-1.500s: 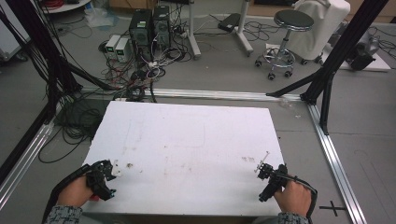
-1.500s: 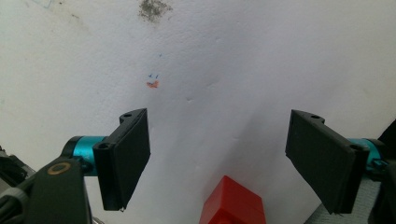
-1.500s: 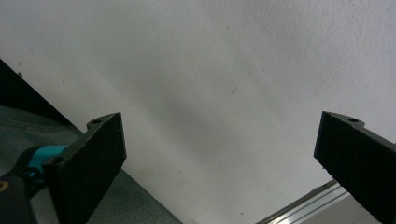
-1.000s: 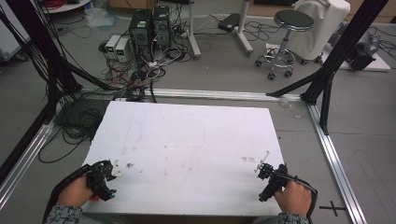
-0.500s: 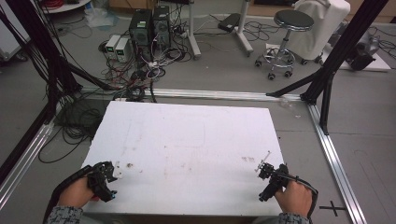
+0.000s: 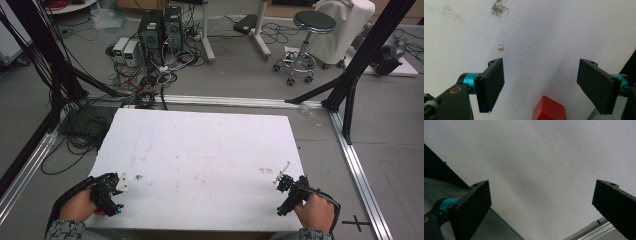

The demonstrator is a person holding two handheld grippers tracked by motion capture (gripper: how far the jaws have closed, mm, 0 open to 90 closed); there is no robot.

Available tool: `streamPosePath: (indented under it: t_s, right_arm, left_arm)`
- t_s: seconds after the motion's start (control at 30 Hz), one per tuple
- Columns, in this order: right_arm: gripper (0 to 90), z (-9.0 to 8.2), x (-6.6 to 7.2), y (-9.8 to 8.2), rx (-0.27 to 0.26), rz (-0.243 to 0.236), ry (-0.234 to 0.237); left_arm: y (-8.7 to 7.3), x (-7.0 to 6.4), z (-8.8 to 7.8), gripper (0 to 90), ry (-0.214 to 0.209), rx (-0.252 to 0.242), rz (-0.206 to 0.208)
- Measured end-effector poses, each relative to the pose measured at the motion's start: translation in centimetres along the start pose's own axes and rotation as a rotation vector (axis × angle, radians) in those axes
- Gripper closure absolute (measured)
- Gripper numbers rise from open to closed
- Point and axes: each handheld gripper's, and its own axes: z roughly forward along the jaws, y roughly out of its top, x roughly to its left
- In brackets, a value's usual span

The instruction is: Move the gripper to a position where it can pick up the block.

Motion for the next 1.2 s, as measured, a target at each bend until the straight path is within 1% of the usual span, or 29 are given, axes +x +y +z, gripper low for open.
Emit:
streamPosePath:
  t_s: [0.03,0.1,0.2,0.23,0.3,0.33,0.4,0.43,0.47,0.6,0.63,0.7,0.73,0.77,0.83,0.87,0.93,1.03,1.07,1.1,1.17,1.2]
  right_arm:
    - [1.4,0.0,0.0,0.0,0.002,0.002,0.003]
    - [1.4,0.0,0.1,0.1,0.004,0.001,0.003]
    - [1.3,0.0,0.1,0.1,0.001,-0.005,0.003]
    - [1.4,0.0,0.1,0.2,0.004,-0.006,0.005]
    - [1.4,0.0,0.1,0.2,0.006,-0.004,0.005]
    - [1.4,0.0,0.1,0.2,0.006,-0.004,0.005]
    - [1.4,0.1,0.1,0.2,0.002,-0.003,0.007]
    - [1.4,0.1,0.1,0.2,0.002,-0.003,0.009]
    - [1.4,0.1,0.1,0.2,0.003,-0.003,0.009]
    - [1.4,0.1,0.0,0.1,0.003,-0.001,0.009]
    - [1.3,0.1,0.0,0.1,0.003,-0.001,0.008]
    - [1.4,0.1,0.0,0.1,0.004,-0.004,0.007]
    - [1.4,0.0,0.0,0.1,0.0,-0.005,0.008]
    - [1.4,0.0,0.0,0.1,0.0,-0.005,0.008]
    - [1.3,0.0,0.0,0.1,-0.003,-0.006,0.006]
    - [1.4,0.0,0.0,0.1,-0.003,-0.005,0.007]
    - [1.3,0.0,0.0,0.1,-0.005,-0.002,0.007]
    - [1.4,-0.1,0.0,0.0,-0.006,-0.003,0.008]
    - [1.3,-0.1,0.0,0.0,-0.006,0.002,0.009]
    - [1.4,-0.1,0.0,0.0,-0.007,0.0,0.009]
    - [1.4,-0.1,0.0,0.0,-0.007,-0.001,0.009]
    - [1.4,-0.1,0.0,0.0,-0.009,-0.001,0.008]
  left_arm:
    - [-0.1,0.1,0.0,22.3,-0.005,-0.009,0.003]
    - [-0.3,0.2,-0.1,22.3,-0.009,-0.012,0.017]
    - [-0.5,0.3,-0.3,22.2,-0.024,-0.008,0.056]
    - [-0.6,0.4,-0.3,22.2,-0.027,-0.012,0.062]
    - [-0.8,0.5,-0.5,22.3,-0.044,-0.026,0.092]
    - [-0.8,0.5,-0.5,22.2,-0.044,-0.026,0.092]
    - [-1.1,0.7,-0.6,22.3,-0.056,-0.031,0.121]
    - [-1.2,0.8,-0.6,22.3,-0.057,-0.03,0.129]
    - [-1.2,0.8,-0.6,22.3,-0.057,-0.03,0.129]
    - [-1.6,1.1,-0.8,22.4,-0.07,-0.034,0.166]
    - [-1.8,1.2,-1.1,22.4,-0.078,-0.037,0.189]
    - [-1.9,1.3,-1.2,22.4,-0.077,-0.038,0.196]
    - [-2.0,1.5,-1.5,22.4,-0.077,-0.047,0.22]
    - [-2.0,1.5,-1.5,22.5,-0.077,-0.047,0.22]
    - [-2.2,1.6,-1.8,22.5,-0.089,-0.06,0.244]
    - [-2.4,1.8,-2.0,22.5,-0.095,-0.057,0.256]
    - [-2.5,1.8,-2.0,22.5,-0.096,-0.055,0.261]
    - [-2.7,2.0,-2.3,22.5,-0.102,-0.053,0.284]
    - [-2.8,2.0,-2.3,22.5,-0.107,-0.047,0.303]
    - [-2.8,2.0,-2.3,22.5,-0.107,-0.047,0.303]
    - [-3.1,2.1,-2.3,22.5,-0.108,-0.031,0.32]
    - [-3.2,2.1,-2.3,22.5,-0.106,-0.025,0.322]
